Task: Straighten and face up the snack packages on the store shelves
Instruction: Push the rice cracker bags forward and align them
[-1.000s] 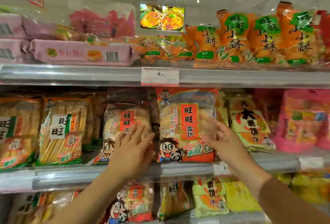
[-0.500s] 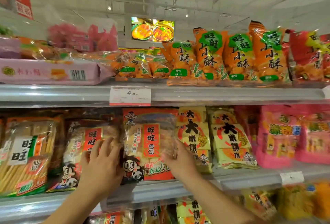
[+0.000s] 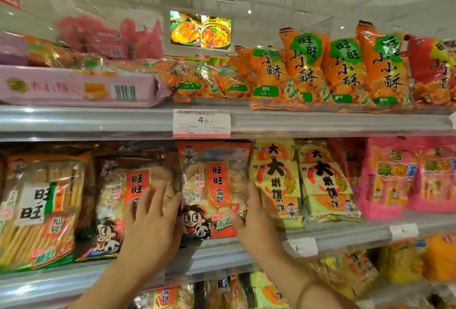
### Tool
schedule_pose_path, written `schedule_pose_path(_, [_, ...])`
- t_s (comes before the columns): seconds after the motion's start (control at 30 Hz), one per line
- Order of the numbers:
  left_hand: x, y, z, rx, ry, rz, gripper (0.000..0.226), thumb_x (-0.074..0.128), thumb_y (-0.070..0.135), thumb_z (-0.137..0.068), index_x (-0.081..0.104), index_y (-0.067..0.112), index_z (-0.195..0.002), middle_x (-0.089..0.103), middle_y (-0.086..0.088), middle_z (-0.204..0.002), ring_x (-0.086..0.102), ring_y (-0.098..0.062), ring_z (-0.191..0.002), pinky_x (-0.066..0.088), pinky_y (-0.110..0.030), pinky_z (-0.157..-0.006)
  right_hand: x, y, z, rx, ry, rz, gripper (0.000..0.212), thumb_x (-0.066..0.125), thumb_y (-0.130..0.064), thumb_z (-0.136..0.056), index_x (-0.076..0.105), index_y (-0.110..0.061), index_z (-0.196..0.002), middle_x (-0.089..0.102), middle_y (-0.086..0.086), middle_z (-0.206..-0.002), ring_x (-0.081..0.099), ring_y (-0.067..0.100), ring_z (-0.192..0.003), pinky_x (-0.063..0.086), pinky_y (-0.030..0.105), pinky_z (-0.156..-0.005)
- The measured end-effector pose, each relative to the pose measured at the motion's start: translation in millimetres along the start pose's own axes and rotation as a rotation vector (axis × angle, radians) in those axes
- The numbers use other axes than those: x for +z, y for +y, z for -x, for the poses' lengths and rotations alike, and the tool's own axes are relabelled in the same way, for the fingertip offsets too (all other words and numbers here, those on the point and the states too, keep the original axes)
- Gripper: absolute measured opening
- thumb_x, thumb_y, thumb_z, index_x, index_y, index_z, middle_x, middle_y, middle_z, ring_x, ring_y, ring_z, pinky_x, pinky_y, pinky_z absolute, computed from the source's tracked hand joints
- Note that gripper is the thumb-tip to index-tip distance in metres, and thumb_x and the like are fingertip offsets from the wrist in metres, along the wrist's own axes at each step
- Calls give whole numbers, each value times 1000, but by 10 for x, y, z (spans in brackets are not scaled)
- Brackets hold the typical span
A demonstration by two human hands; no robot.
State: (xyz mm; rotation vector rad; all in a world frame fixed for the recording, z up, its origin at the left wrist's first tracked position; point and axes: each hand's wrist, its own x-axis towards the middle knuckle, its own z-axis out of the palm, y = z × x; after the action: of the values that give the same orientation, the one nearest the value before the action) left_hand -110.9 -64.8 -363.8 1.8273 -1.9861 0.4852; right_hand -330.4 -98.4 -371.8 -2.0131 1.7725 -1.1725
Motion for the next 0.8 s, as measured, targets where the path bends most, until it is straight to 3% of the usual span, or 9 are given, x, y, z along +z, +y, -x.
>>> schedule_pose_path(0.07, [-21, 46, 57, 69, 24, 9, 59, 20, 51, -97, 55, 24, -136, 49, -17, -144, 44, -46, -131, 39, -64, -97, 11, 45, 90, -163, 84, 57, 66, 58, -38, -93, 24, -36, -150, 9, -16, -157, 14, 3, -141, 28, 29, -112])
schedule_pose_path(0.17, [1, 132, 79, 152, -16, -12, 57, 22, 57, -96, 54, 34, -137, 45, -11, -149, 42, -42, -135, 39, -66, -97, 43, 79, 190, -295, 39, 210, 47, 50, -43, -96, 44, -37, -141, 16, -18, -156, 13, 10, -142, 29, 35, -115])
schedule_pose_path(0.37, [34, 194, 39, 100, -48, 0, 50, 51, 47, -84, 59, 35, -132, 46, -9, -149, 47, -44, -130, 39, -68, -95, 71, 71, 132, -232, -32, 241, 49, 45, -43, -97, 34, -43, -145, 9, -22, -159, 6, 12, -147, 32, 35, -114])
schedule_pose_path(0.47, [60, 183, 40, 113, -1, 4, 47, 37, 49, -94, 58, 34, -133, 45, -11, -149, 46, -45, -131, 39, -68, -96, 52, 73, 140, -233, -71, 252, 50, 42, -45, -99, 30, -44, -148, 4, -21, -160, 2, 12, -148, 28, 37, -117])
schedule_pose_path(0.53, [100, 167, 90, 127, 21, 8, 55, 19, 52, -99, 56, 33, -136, 42, -12, -151, 42, -44, -134, 36, -66, -99, 45, 116, 202, -254, -86, 251, 51, 36, -48, -100, 23, -44, -150, -4, -20, -161, -7, 10, -148, 19, 39, -120])
schedule_pose_path(0.63, [251, 105, 320, 149, 77, -26, 52, 33, 47, -98, 52, 25, -140, 39, -13, -153, 38, -38, -139, 32, -61, -105, 83, 239, 442, -293, -84, 332, 58, 22, -54, -97, 14, -40, -153, -20, -14, -161, -20, 11, -147, -8, 34, -120])
schedule_pose_path(0.67, [327, 68, 420, 152, 94, -38, 53, 35, 46, -97, 53, 21, -140, 40, -13, -152, 38, -36, -140, 31, -60, -107, 123, 275, 558, -316, -72, 416, 61, 21, -53, -96, 17, -33, -154, -15, -6, -163, -15, 17, -149, -11, 36, -120])
schedule_pose_path(0.73, [433, -3, 628, 137, 123, -51, 56, 35, 46, -97, 55, 14, -138, 42, -15, -151, 38, -34, -140, 27, -57, -112, 266, 332, 788, -389, -66, 523, 64, 29, -47, -95, 26, -17, -152, 6, 10, -163, 6, 32, -150, 2, 48, -116])
schedule_pose_path(0.8, [490, -38, 791, 113, 141, -60, 56, 36, 43, -98, 49, 11, -142, 37, -14, -153, 33, -32, -143, 23, -56, -115, 421, 385, 935, -446, -49, 545, 67, 35, -44, -94, 24, -11, -151, 14, 16, -160, 12, 36, -148, 10, 54, -112])
